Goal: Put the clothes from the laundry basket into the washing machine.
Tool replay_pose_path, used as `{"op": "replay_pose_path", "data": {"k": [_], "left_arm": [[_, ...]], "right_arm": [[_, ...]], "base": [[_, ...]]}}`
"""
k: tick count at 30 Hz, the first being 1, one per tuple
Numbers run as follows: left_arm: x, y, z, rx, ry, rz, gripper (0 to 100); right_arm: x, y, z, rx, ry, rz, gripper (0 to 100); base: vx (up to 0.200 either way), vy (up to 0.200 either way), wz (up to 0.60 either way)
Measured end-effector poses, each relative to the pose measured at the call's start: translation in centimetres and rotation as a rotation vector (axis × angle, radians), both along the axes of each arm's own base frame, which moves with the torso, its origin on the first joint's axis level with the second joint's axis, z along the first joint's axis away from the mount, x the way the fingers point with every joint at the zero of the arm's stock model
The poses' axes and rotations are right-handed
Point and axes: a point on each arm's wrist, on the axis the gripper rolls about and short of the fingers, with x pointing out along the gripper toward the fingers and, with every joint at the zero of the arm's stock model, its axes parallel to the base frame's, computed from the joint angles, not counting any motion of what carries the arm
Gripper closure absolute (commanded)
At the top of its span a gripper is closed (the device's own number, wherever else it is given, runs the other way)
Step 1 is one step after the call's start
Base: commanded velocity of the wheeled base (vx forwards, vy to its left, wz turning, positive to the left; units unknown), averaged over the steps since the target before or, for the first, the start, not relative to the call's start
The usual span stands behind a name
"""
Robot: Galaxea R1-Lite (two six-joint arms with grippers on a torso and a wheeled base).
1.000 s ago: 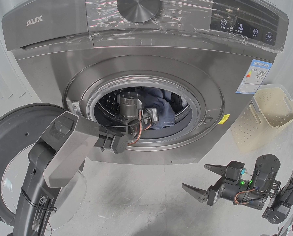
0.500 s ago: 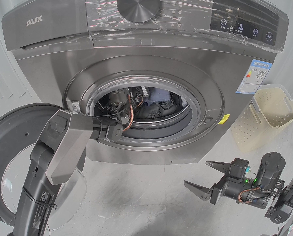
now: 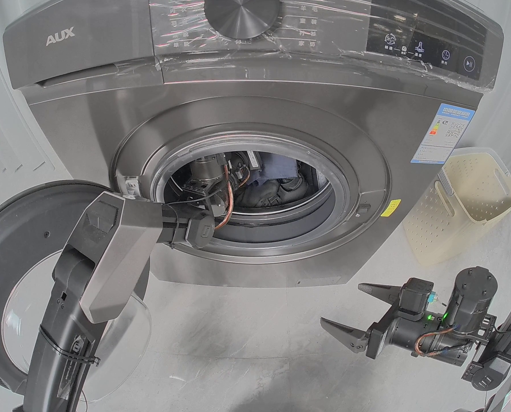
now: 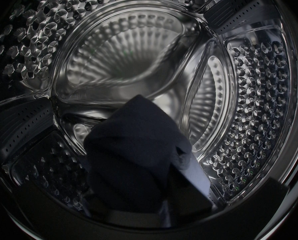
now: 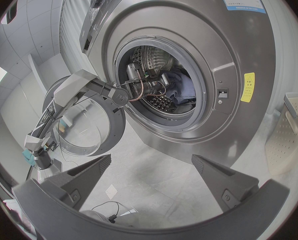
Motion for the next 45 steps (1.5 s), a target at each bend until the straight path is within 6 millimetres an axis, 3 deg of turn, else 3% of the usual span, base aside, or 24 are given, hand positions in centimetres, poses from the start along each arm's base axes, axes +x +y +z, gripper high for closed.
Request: {"op": "replay_pose_path", "data": {"k": [10,16,22,27,32,35,40,45], "left_arm": [[-0.5,-0.6,0.3,-0.007,0.003,-0.015,0],[-2.2,-1.3,-0.3,0.026,0.062,-0.042,0],[-5.4,-2.0,-1.6,0.093,0.157,-0.090,0],[-9.4,-2.2,-3.3,0.174,0.240,-0.155,0],[-12.9,-1.6,-5.1,0.241,0.269,-0.204,0],[-13.9,-1.0,-5.9,0.266,0.276,-0.215,0],[-13.6,-0.6,-6.1,0.271,0.257,-0.211,0],[-10.9,-1.1,-4.5,0.220,0.163,-0.185,0]], "right_arm": [[0.0,0.0,0.0,-0.001,0.001,0.000,0],[-0.1,-0.1,-0.1,-0.003,0.003,0.001,0],[-0.3,-0.3,-0.3,-0.012,0.011,0.001,0],[-0.7,-0.5,-0.5,-0.023,0.023,0.002,0],[-1.0,-0.6,-0.7,-0.032,0.033,0.009,0],[-1.2,-0.6,-0.8,-0.034,0.038,0.014,0],[-1.5,-0.6,-0.8,-0.037,0.042,0.020,0],[-1.6,-0.6,-0.9,-0.039,0.046,0.023,0]], "base": [[0.000,0.000,0.00],[0.000,0.000,0.00],[0.000,0.000,0.00],[0.000,0.000,0.00],[0.000,0.000,0.00],[0.000,0.000,0.00],[0.000,0.000,0.00],[0.000,0.000,0.00]]}}
